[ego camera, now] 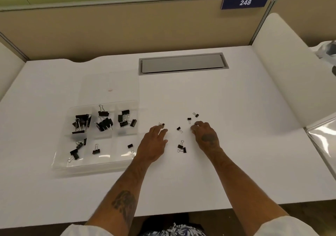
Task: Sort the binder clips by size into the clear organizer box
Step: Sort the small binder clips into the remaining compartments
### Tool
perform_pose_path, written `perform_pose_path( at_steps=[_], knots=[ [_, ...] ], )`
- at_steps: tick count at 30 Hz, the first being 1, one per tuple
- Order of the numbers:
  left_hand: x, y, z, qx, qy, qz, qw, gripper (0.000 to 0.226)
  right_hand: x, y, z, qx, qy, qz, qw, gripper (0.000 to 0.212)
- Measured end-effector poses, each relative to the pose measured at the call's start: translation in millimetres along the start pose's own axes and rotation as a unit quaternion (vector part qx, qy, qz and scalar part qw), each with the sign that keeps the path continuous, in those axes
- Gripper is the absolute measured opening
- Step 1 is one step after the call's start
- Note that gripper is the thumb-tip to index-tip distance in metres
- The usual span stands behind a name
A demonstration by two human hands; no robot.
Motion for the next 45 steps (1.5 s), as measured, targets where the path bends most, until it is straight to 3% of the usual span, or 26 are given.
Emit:
perform_pose_path(
  at_steps=[3,6,9,14,24,28,33,40,45],
  knots=[
    [1,9,2,-0.001,0.001,0.025,1.000,0.038,0,3,-3,0.052,0.022,0.023,0.998,0.021],
    [5,20,6,-0.022,-0.047,0.040,0.998,0.040,-3,7,-6,0.114,0.013,0.040,0.993,0.020],
    [7,26,13,-0.042,-0.103,0.035,0.993,0.043,-7,7,-3,0.160,-0.022,0.030,0.986,0.019],
    [9,41,20,-0.039,-0.122,0.056,0.990,0.042,-16,5,-10,0.202,-0.023,0.021,0.979,0.012],
    [21,54,28,-0.013,-0.144,0.067,0.987,0.022,-41,22,-17,0.190,-0.033,0.062,0.979,0.010],
    [20,51,26,-0.036,-0.111,0.054,0.992,0.018,-45,28,-20,0.184,-0.022,0.064,0.981,0.010],
    [19,49,-4,-0.075,-0.012,0.040,0.996,0.023,-37,21,-31,0.199,0.000,0.051,0.979,0.013],
    [-18,-10,-71,-0.119,0.100,-0.048,0.987,0.054,-12,-55,-43,0.223,0.015,-0.016,0.975,0.020],
    [-73,-76,-104,-0.147,0.163,-0.113,0.969,0.018,-9,-142,-45,0.258,-0.004,-0.085,0.962,0.019]
  ],
)
Point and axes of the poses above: each hand's wrist, its own x-axis towards the middle knuckle, its own z-axis out of the palm, y = z × x, the point moved 9 cm from there along x, towards the middle knuckle, and after that the axes turned 8 degrees about -y, right-handed, at the moved point
